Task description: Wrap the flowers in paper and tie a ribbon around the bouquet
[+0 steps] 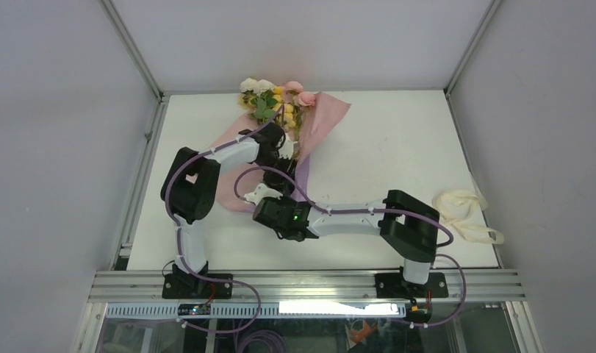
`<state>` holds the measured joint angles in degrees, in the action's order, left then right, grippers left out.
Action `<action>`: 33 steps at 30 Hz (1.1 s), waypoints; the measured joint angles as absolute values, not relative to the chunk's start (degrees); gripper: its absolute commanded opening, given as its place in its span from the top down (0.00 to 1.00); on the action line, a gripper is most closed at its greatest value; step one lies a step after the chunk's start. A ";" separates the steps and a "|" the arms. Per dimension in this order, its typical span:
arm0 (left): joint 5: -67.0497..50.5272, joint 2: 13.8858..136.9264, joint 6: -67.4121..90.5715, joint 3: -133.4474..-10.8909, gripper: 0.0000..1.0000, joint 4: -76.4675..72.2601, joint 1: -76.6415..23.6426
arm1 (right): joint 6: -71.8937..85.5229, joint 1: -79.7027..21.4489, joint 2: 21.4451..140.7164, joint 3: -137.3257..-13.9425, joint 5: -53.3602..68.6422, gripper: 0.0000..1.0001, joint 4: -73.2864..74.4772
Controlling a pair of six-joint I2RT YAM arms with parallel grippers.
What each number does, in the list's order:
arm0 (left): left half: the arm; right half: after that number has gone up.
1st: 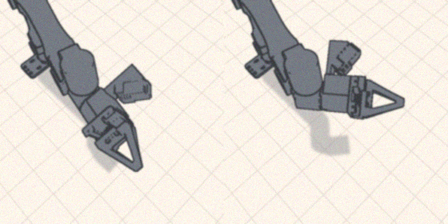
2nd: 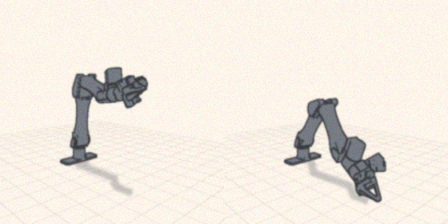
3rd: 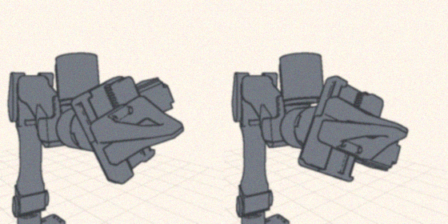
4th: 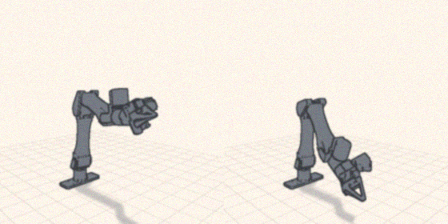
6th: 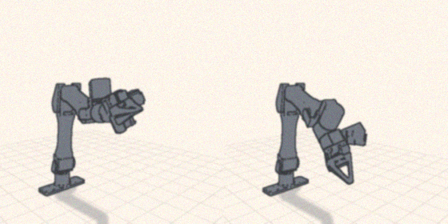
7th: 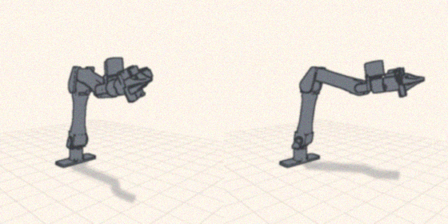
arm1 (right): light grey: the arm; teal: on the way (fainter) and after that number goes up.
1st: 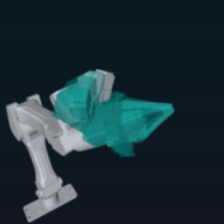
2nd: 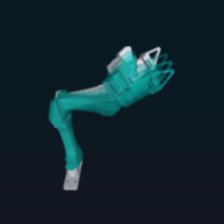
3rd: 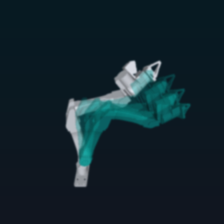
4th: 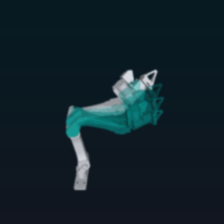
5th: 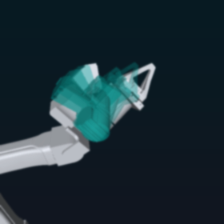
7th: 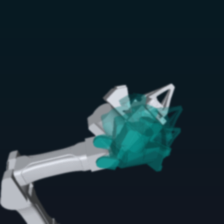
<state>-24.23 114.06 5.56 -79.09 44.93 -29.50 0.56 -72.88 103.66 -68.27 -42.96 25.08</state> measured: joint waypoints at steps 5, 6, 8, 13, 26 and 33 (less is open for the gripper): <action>-27.33 113.97 6.11 -79.50 0.28 44.03 -26.26 | -7.38 -73.45 106.00 -68.58 -41.04 1.00 23.62; -28.10 113.89 6.33 -79.72 0.25 43.86 -25.19 | -8.82 -73.45 106.65 -69.06 -40.77 1.00 23.64; -30.00 113.34 6.90 -80.23 0.18 43.59 -22.87 | -11.31 -73.45 108.29 -70.22 -40.14 1.00 23.59; -34.22 107.90 7.99 -81.34 0.01 43.46 -17.08 | -14.39 -73.54 111.04 -71.66 -38.94 1.00 23.94; -30.85 97.97 10.22 -88.95 0.01 40.93 -25.71 | -17.52 -73.65 112.27 -73.08 -38.04 1.00 25.34; -17.34 106.02 4.23 -95.64 0.01 41.76 -33.47 | -18.44 -73.65 112.40 -73.69 -37.69 1.00 26.11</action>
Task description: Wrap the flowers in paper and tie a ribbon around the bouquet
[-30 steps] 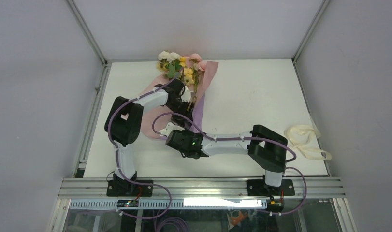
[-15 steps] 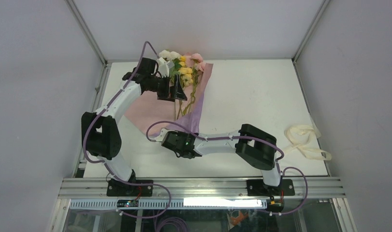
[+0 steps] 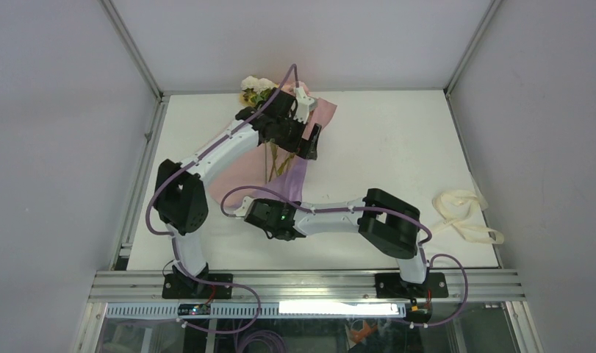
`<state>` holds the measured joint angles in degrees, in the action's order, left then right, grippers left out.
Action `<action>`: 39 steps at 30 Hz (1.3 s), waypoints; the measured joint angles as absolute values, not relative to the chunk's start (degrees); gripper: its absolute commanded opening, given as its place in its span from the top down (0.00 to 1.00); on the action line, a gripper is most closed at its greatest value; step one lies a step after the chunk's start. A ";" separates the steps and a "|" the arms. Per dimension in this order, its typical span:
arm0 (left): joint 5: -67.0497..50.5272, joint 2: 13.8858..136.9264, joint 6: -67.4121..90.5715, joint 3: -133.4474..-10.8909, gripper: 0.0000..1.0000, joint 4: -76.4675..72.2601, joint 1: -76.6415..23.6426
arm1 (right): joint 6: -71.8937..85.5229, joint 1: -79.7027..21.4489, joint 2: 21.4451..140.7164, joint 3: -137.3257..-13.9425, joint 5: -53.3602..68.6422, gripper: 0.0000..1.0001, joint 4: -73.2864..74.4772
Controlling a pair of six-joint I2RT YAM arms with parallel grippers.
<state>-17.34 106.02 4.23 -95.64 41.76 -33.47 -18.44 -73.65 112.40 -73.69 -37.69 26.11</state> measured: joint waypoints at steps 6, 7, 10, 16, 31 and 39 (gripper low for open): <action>-7.94 110.24 -2.02 -97.43 0.01 43.38 -35.09 | -18.83 -73.65 112.92 -74.46 -37.43 1.00 26.41; -6.63 110.37 -2.59 -97.60 0.04 43.57 -35.24 | -18.87 -73.65 113.03 -74.46 -37.39 1.00 26.46; -0.54 110.34 -4.25 -98.13 0.28 43.88 -35.35 | -18.98 -73.65 113.23 -74.46 -37.01 1.00 26.98; 6.15 108.51 -5.78 -98.06 0.90 43.99 -35.11 | -18.98 -73.65 113.23 -74.46 -36.84 1.00 27.29; -10.09 109.89 6.98 -91.98 1.00 45.30 -18.15 | -18.96 -73.65 113.23 -74.46 -36.75 0.96 27.27; -11.05 121.10 10.13 -91.31 1.00 45.08 -15.90 | -16.84 -73.65 113.21 -76.95 -33.85 0.45 33.80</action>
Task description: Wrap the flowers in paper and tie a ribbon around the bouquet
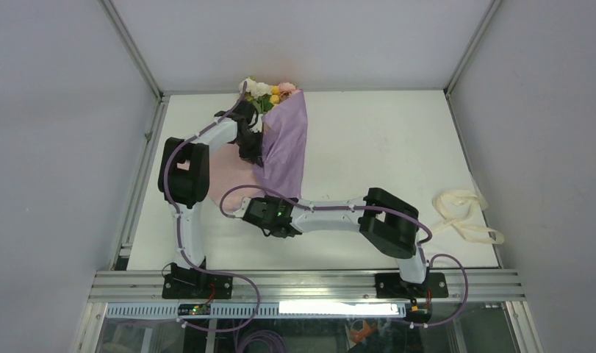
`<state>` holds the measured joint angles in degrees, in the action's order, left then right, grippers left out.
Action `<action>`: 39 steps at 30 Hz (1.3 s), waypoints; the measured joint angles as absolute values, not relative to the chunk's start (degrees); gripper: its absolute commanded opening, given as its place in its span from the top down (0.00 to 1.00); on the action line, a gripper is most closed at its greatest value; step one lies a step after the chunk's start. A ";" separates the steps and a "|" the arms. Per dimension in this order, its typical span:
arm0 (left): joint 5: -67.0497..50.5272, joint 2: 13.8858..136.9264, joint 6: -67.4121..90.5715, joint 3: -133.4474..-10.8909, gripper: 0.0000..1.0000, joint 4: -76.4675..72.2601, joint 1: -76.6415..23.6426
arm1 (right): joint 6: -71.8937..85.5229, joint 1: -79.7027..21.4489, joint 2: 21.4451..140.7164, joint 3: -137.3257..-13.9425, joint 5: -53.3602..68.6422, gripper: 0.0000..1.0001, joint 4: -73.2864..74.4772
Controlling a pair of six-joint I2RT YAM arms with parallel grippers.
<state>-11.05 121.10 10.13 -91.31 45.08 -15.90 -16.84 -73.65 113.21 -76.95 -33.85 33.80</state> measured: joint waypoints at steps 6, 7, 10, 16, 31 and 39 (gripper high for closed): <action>-10.96 121.67 12.08 -91.46 1.00 45.28 -15.64 | -13.87 -73.56 106.10 -81.34 -23.99 0.40 41.23; -10.96 121.67 12.49 -91.50 1.00 45.34 -15.64 | -13.06 -73.14 103.70 -82.00 -20.99 0.41 42.41; -11.25 121.71 13.50 -91.57 1.00 45.45 -15.29 | -9.15 -70.26 95.90 -82.70 -7.40 0.44 43.62; -13.69 121.71 14.63 -91.57 1.00 45.54 -14.55 | 8.69 -48.27 91.57 -75.57 15.49 0.80 28.25; -15.75 121.71 15.46 -92.64 1.00 46.94 -12.58 | 28.93 -43.07 101.89 -48.34 31.88 1.00 0.71; -20.32 121.71 15.53 -92.75 1.00 47.00 -11.84 | 28.73 -33.47 91.85 -47.53 30.09 0.32 12.05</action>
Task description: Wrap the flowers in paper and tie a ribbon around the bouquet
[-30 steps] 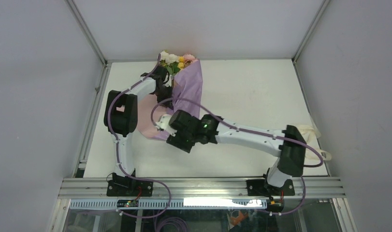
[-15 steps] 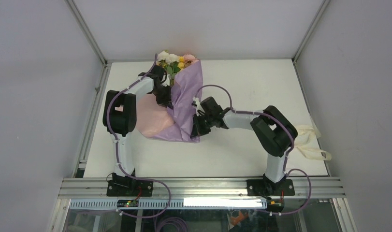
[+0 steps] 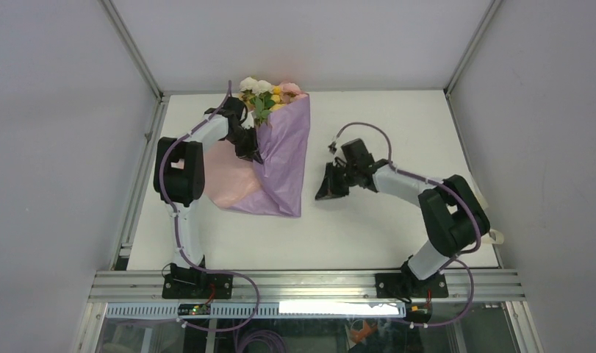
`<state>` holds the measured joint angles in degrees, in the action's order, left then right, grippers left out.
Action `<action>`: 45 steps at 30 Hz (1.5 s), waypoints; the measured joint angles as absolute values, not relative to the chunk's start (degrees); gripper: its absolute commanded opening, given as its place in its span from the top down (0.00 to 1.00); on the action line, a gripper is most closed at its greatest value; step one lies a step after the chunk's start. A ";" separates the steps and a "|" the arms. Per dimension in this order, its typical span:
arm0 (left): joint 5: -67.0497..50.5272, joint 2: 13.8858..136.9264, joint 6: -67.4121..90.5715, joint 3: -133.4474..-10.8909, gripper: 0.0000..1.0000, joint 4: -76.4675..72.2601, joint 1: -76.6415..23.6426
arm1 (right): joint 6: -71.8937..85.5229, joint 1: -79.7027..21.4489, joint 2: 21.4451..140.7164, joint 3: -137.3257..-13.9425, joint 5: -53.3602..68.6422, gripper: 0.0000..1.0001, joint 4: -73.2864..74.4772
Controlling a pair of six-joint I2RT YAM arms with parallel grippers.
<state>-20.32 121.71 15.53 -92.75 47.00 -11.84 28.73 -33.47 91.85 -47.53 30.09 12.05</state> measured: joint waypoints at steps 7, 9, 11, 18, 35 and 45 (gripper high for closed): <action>-21.37 121.71 15.64 -92.73 1.00 47.00 -11.88 | 34.76 -22.61 104.90 -69.21 31.14 0.13 9.91; -21.34 121.71 15.64 -92.68 1.00 46.98 -11.88 | 37.82 -22.24 111.20 -73.60 31.99 0.16 7.49; -21.34 121.71 15.64 -92.47 1.00 46.94 -11.88 | 40.64 -22.35 117.14 -76.12 32.77 0.20 5.69; -21.41 121.71 15.66 -92.18 1.00 46.98 -11.22 | 47.90 -23.11 125.34 -79.66 38.17 0.75 0.32; -30.04 121.71 17.47 -91.35 1.00 46.65 -15.09 | 49.74 -18.72 112.79 -58.87 39.83 1.00 -4.34; -34.37 125.51 18.15 -93.19 1.00 44.21 -22.44 | 31.81 -11.00 100.92 -55.07 31.51 0.62 20.25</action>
